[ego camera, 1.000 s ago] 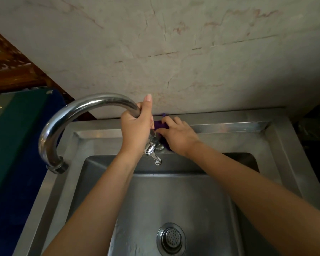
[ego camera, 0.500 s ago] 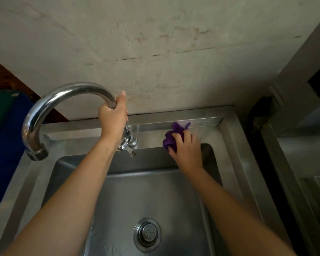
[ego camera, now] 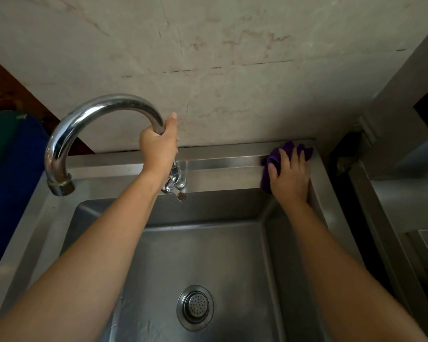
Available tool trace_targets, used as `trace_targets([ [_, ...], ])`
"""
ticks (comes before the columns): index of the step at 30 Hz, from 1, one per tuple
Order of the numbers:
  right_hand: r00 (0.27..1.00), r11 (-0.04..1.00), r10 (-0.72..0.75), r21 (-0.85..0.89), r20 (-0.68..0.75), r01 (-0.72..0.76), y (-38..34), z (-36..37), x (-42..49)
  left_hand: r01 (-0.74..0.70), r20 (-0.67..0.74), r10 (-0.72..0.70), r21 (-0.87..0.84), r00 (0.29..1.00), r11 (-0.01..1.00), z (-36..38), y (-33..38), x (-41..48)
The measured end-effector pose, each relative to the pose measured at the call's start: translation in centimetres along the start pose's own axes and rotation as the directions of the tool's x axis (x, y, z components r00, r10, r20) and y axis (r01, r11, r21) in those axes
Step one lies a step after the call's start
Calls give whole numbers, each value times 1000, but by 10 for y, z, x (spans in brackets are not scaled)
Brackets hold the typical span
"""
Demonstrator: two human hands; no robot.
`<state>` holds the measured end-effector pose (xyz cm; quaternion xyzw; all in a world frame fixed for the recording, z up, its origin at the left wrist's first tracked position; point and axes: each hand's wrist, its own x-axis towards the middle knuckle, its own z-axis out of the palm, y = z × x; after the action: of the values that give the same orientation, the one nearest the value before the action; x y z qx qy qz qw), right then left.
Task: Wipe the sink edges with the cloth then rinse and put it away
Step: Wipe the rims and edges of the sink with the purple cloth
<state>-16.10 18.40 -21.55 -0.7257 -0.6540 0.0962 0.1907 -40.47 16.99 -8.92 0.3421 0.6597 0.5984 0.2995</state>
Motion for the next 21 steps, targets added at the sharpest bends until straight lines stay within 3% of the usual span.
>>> trace_targets([
  [4,1000,996,7,88,-17,-5,-40,24,-22,-13,6,13,8,1000,1000,-1,-2,2],
  [10,1000,997,6,83,18,-7,-113,59,-52,-19,19,19,6,1000,1000,-2,-4,2],
  [15,961,965,-262,41,82,260,-147,71,-76,-41,41,40,13,998,999,-2,-5,0],
  [19,847,854,-519,12,114,521,-109,57,-60,-51,60,49,34,997,998,-4,-5,0],
  [21,822,828,-552,-23,144,560,-89,43,-45,-39,54,38,23,998,999,-4,-6,1],
])
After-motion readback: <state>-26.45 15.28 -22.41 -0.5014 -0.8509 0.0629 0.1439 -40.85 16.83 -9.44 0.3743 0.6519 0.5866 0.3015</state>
